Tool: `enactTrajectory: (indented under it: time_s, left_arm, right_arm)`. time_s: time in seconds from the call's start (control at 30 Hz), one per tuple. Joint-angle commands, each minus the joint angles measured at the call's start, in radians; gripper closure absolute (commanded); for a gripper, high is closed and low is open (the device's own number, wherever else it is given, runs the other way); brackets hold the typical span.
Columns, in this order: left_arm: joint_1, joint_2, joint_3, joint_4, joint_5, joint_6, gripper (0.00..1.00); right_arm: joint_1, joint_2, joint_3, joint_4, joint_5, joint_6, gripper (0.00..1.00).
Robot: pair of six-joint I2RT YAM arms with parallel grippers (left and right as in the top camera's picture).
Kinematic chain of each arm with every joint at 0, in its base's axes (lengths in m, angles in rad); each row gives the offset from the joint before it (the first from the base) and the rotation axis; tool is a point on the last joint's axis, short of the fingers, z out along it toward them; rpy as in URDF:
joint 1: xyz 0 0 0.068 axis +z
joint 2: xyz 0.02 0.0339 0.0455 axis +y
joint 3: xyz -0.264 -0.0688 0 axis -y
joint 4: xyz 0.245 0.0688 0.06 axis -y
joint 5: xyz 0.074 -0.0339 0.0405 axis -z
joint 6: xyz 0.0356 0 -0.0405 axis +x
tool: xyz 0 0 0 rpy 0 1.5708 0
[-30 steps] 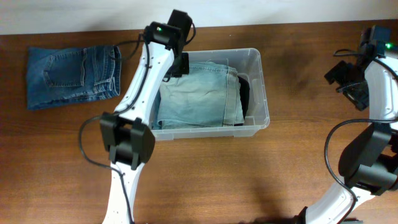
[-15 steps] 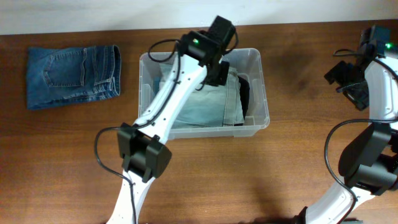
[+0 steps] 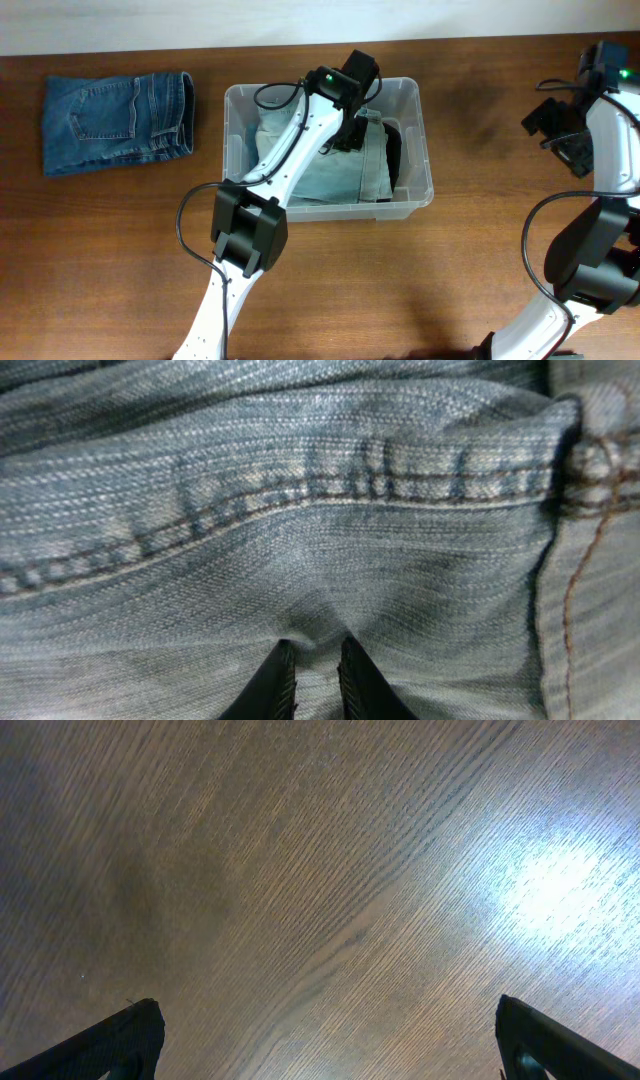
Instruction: Pack container
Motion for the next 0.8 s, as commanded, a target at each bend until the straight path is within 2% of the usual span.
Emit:
enactTrajectory:
  time_s: [0.0, 0.13, 0.37, 0.47, 0.6, 0.77]
  left_arm:
    - [0.004, 0.013, 0.044, -0.031, 0.008, 0.028, 0.83]
    - [0.004, -0.031, 0.109, -0.101, 0.008, 0.035, 0.83]
    - [0.008, -0.103, 0.134, -0.311, 0.006, 0.034, 0.83]
    - [0.014, -0.103, 0.130, -0.356, -0.045, -0.003, 0.83]
    - [0.028, -0.103, 0.076, -0.360, -0.052, -0.023, 0.83]
    - [0.029, -0.103, -0.049, -0.292, -0.048, -0.023, 0.83]
  right_arm:
    - [-0.006, 0.005, 0.000, 0.000, 0.013, 0.009, 0.02]
    - [-0.006, 0.005, 0.000, 0.000, 0.013, 0.009, 0.02]
    - [-0.006, 0.005, 0.000, 0.000, 0.013, 0.009, 0.02]
    - [-0.006, 0.005, 0.000, 0.000, 0.013, 0.009, 0.02]
    - [-0.006, 0.005, 0.000, 0.000, 0.013, 0.009, 0.02]
    - [-0.006, 0.005, 0.000, 0.000, 0.013, 0.009, 0.02]
